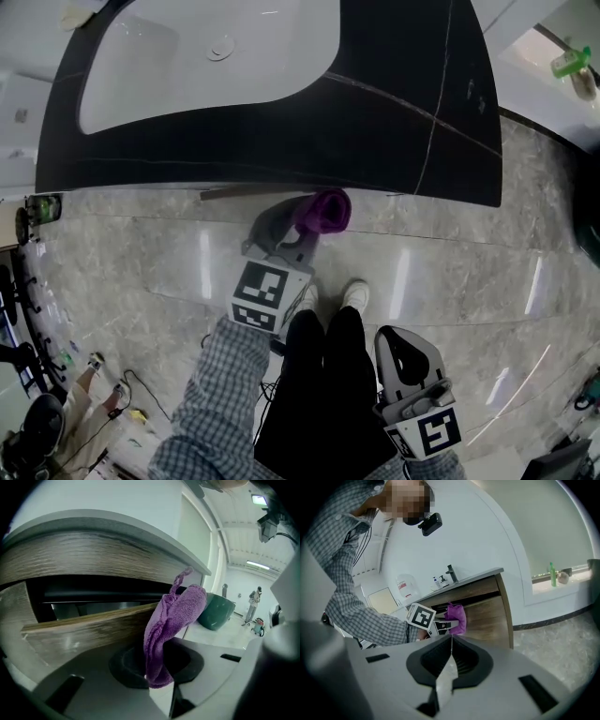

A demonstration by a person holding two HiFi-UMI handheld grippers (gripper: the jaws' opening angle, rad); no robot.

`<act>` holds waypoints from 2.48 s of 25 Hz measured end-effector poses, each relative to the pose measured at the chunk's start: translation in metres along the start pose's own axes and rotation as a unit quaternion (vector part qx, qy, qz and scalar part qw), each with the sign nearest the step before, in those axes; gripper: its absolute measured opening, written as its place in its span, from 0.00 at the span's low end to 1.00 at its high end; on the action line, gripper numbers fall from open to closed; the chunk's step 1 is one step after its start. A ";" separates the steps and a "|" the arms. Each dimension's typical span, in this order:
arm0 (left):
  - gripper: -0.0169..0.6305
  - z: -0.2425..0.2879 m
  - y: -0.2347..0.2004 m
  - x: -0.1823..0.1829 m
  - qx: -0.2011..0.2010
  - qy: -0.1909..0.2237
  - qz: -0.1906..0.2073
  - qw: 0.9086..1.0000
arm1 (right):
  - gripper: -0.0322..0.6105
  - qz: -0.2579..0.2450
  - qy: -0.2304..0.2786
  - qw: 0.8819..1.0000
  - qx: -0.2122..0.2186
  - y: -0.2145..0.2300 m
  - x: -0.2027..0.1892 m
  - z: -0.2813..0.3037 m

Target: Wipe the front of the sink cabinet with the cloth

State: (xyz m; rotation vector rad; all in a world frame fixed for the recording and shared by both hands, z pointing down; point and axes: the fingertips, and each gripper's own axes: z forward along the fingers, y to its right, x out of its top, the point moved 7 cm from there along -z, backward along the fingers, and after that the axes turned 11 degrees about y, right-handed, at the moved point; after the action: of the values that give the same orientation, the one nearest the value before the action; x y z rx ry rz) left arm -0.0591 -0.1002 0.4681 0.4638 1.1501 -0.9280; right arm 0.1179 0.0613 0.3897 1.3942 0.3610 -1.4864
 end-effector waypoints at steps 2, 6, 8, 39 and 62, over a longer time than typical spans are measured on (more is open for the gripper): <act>0.14 -0.008 -0.011 -0.005 0.013 0.001 -0.004 1.000 | 0.08 -0.001 -0.004 1.000 0.006 -0.004 -0.002 0.005; 0.14 -0.030 -0.037 -0.014 0.046 0.000 -0.013 0.999 | 0.08 -0.006 -0.010 1.000 0.017 -0.014 -0.005 0.016; 0.14 -0.042 -0.050 -0.018 0.064 -0.001 -0.017 0.998 | 0.08 -0.008 -0.013 1.000 0.021 -0.019 -0.006 0.020; 0.14 -0.084 -0.109 -0.076 0.216 -0.004 -0.065 0.974 | 0.08 -0.010 -0.052 0.998 0.031 -0.039 -0.029 0.035; 0.14 -0.003 -0.030 -0.076 0.159 -0.016 -0.067 0.985 | 0.08 0.020 -0.039 0.999 -0.017 0.006 -0.033 0.012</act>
State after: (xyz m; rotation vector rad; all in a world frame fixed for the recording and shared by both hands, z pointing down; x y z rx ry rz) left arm -0.0937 -0.0865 0.5408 0.6332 1.0167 -1.2402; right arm 0.1096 0.0642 0.4238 1.3044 0.3061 -1.4903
